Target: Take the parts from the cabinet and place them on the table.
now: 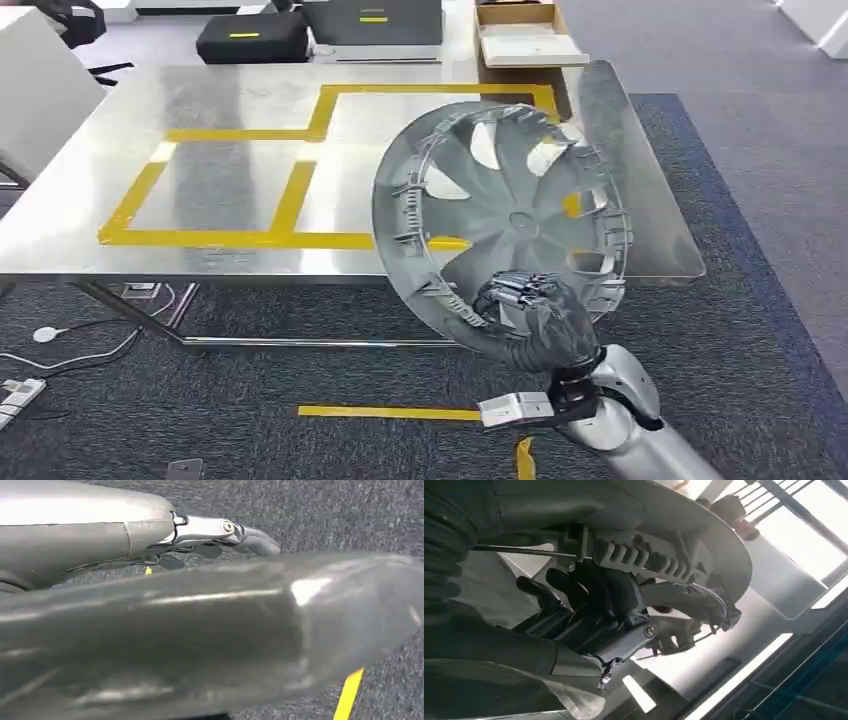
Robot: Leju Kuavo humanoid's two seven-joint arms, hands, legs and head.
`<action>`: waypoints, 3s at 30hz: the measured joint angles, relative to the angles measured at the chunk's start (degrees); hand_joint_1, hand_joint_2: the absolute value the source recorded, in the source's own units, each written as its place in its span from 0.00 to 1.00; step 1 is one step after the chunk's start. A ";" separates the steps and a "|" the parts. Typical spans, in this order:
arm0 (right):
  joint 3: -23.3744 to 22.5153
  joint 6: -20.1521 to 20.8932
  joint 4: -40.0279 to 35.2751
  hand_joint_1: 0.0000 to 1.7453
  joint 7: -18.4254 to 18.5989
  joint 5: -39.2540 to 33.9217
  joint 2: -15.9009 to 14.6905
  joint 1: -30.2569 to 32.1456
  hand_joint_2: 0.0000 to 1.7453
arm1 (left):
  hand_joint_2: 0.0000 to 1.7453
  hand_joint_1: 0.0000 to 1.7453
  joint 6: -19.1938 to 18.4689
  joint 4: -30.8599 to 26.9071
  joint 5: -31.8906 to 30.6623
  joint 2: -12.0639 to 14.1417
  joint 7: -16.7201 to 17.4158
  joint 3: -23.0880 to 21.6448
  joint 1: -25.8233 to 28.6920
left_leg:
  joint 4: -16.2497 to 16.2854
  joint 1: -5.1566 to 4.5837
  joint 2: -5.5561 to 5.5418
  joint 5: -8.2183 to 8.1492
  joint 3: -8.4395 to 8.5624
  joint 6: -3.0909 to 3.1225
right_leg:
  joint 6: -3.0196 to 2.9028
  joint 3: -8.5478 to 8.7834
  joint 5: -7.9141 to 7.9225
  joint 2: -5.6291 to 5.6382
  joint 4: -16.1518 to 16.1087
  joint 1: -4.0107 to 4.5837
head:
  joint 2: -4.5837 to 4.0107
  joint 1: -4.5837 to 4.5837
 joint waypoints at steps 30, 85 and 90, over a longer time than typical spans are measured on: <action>10.28 8.42 16.12 1.00 9.05 8.36 -0.94 -22.25 1.00 | 0.00 0.00 -1.68 0.00 -3.72 0.00 1.23 -0.20 -0.85 | -3.62 0.10 0.00 2.31 0.50 0.09 | -0.10 -2.21 1.36 0.27 0.28 0.27 | 0.00 0.09; 26.14 4.15 70.82 1.00 18.40 25.43 6.86 -41.86 1.00 | 0.00 0.00 -2.89 0.00 -5.47 -0.31 4.00 -2.05 -3.25 | -12.52 -0.05 0.02 8.67 3.43 1.76 | 1.20 -1.28 1.24 0.53 -0.24 0.95 | 0.00 0.55; 25.93 4.13 71.39 1.00 20.10 25.24 6.78 -42.01 1.00 | 0.00 0.00 -2.54 0.00 -5.47 -0.11 3.78 -2.05 -3.22 | -10.54 0.12 0.10 6.87 2.78 0.19 | -0.07 -0.71 2.07 0.44 -1.03 0.47 | 0.00 0.18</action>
